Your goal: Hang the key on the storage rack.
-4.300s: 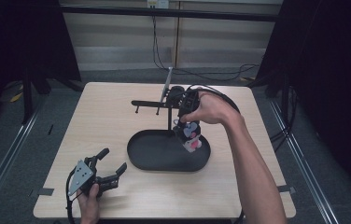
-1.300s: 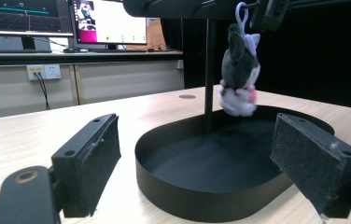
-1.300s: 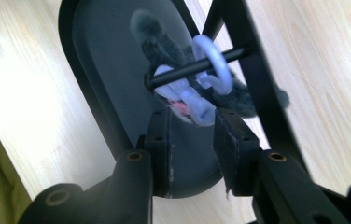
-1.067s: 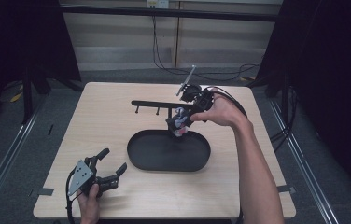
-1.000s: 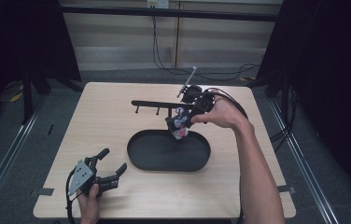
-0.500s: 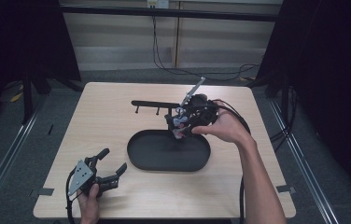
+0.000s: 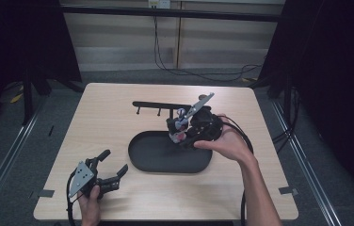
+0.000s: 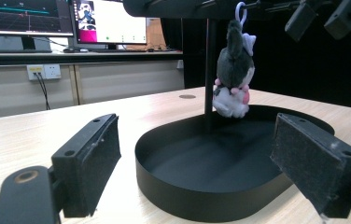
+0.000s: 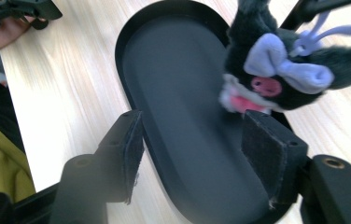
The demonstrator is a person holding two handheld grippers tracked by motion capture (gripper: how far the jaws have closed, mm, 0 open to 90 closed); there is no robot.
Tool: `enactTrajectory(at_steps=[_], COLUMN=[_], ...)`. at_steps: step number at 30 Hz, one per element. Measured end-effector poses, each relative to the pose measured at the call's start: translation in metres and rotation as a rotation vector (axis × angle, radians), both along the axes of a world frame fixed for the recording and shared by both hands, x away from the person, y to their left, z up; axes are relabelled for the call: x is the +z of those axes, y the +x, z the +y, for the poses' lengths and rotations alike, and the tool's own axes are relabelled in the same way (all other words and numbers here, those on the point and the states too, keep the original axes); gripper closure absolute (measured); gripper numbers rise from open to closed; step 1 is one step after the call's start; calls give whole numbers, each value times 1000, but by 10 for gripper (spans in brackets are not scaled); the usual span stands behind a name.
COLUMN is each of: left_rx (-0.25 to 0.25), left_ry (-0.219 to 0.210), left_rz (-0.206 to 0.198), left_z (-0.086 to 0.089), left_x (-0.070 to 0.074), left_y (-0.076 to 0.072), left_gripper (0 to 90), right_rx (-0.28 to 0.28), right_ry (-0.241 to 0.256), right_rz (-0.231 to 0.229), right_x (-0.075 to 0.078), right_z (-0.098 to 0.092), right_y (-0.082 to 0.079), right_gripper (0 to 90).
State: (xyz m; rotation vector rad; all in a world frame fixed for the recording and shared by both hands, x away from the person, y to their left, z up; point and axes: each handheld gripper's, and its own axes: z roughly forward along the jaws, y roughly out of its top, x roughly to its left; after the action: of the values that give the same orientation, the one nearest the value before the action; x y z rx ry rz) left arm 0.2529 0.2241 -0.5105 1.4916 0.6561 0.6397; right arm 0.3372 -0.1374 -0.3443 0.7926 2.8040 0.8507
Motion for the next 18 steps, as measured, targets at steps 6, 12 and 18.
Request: enactTrajectory(at_steps=[6,12,18], left_rx=[0,0,0], left_ry=[0,0,0], left_rz=[0,0,0], left_z=[0,0,0], left_x=[0,0,0], left_y=[0,0,0], left_gripper=[154,154,154], right_rx=[-40,-57,-102], right_ry=[79,174,253], right_rz=[-50,-62,-137], right_x=[-17,-38,-60], right_z=[-8,-17,-29], right_y=[-13,-26,-42], right_gripper=[316,229,157])
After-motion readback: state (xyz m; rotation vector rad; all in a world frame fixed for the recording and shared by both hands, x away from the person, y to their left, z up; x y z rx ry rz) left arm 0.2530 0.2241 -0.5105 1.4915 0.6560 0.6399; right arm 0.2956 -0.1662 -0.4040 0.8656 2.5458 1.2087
